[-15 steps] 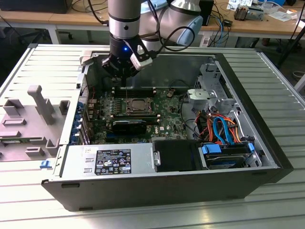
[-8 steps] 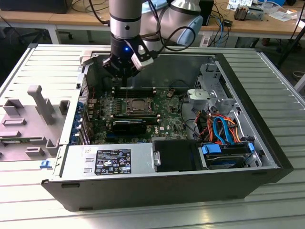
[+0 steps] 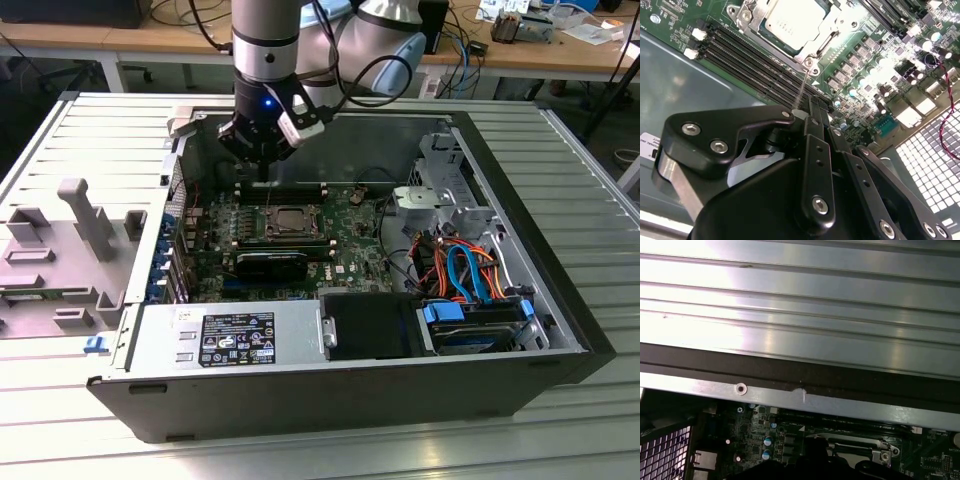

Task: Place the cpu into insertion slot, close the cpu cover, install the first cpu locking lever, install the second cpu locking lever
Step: 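Install the first cpu locking lever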

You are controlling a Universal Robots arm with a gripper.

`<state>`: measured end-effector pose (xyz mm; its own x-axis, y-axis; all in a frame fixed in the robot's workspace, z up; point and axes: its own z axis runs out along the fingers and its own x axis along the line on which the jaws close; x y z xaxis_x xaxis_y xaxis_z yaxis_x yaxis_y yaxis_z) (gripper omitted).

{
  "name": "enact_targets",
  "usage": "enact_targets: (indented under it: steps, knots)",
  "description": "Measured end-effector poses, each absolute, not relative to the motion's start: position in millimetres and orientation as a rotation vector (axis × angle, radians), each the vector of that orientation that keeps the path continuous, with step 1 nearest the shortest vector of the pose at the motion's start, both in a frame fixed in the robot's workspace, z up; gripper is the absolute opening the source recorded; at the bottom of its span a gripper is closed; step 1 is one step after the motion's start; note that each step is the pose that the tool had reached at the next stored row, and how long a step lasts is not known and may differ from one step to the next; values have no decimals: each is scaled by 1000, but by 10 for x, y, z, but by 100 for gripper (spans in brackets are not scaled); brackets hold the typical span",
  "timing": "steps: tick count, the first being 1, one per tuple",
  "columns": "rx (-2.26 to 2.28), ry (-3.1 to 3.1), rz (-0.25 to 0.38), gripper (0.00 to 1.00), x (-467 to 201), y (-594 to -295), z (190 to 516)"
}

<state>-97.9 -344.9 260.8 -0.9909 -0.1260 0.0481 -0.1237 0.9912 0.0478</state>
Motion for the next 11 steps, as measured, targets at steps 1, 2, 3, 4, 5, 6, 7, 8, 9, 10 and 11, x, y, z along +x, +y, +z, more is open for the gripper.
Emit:
enact_targets:
  steps: [1, 2, 3, 4, 5, 6, 7, 8, 9, 10, 11]
  knots:
    - [193, -3084, -69, 11, -972, -3449, 2608]
    - [194, -3084, -69, 11, -967, -3449, 2608]
    - [193, -3084, -69, 11, -964, -3449, 2608]
    - [194, -3084, -69, 11, -960, -3449, 2608]
    - [194, -3084, -69, 11, -958, -3449, 2608]
    - [193, -3084, -69, 11, -955, -3449, 2608]
    - [194, -3084, -69, 11, -952, -3449, 2608]
    - [193, -3084, -69, 11, -948, -3449, 2608]
    - [193, -3084, -69, 11, -944, -3449, 2608]
    - [194, -3084, -69, 11, -941, -3449, 2608]
    - [194, -3084, -69, 11, -937, -3449, 2608]
